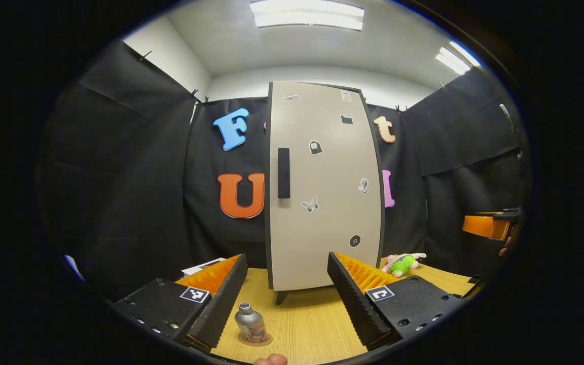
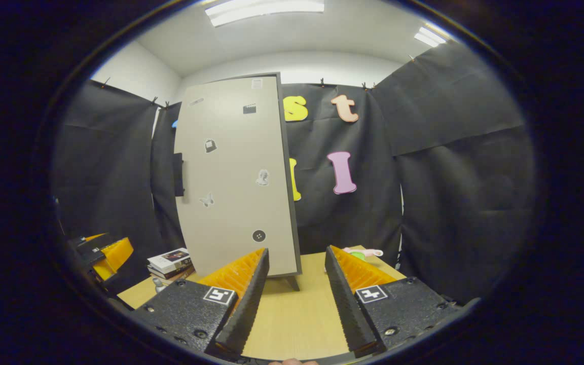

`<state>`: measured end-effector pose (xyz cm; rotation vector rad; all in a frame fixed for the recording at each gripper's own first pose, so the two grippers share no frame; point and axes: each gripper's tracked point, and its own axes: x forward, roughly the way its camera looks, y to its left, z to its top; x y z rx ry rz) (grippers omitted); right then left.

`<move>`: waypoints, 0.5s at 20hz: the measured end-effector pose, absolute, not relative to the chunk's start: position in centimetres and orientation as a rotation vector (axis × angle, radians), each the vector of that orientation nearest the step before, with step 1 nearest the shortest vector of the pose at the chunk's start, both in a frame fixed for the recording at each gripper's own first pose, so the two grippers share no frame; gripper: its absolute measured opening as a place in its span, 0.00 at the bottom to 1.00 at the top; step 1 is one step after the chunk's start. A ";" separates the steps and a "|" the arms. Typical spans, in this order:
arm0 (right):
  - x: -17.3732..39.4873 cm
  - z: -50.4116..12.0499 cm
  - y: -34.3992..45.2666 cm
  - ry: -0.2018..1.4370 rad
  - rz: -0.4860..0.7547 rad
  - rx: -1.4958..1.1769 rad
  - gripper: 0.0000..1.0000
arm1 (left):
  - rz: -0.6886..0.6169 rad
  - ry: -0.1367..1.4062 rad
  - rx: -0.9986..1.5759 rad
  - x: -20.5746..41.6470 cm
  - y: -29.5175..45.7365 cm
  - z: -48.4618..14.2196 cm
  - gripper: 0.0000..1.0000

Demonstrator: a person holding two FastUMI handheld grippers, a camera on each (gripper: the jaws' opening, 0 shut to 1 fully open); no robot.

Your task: Open the cabinet door with the right hand, grasp the bottle in the cabinet with the left hand and place it on the coaster, then close the cabinet door with the right hand.

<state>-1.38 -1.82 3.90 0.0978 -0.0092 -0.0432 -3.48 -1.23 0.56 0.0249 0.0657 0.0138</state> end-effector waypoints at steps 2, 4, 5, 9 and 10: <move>-1.4 3.9 -1.6 -0.011 -0.037 0.095 0.73 | 0.016 0.064 0.019 -3.4 -1.3 0.6 0.96; -1.4 3.8 -1.6 -0.009 -0.035 0.092 0.69 | 0.017 0.062 0.021 -3.4 -1.2 0.6 0.96; -1.3 3.9 -1.5 -0.008 -0.034 0.093 0.69 | 0.017 0.063 0.024 -3.4 -1.1 0.5 0.96; -1.2 3.7 -1.3 -0.004 -0.031 0.103 0.73 | 0.022 0.065 0.020 -3.4 -1.0 0.7 0.96; -1.2 3.7 -1.4 -0.006 -0.033 0.103 0.69 | 0.022 0.065 0.018 -3.4 -1.0 0.6 0.96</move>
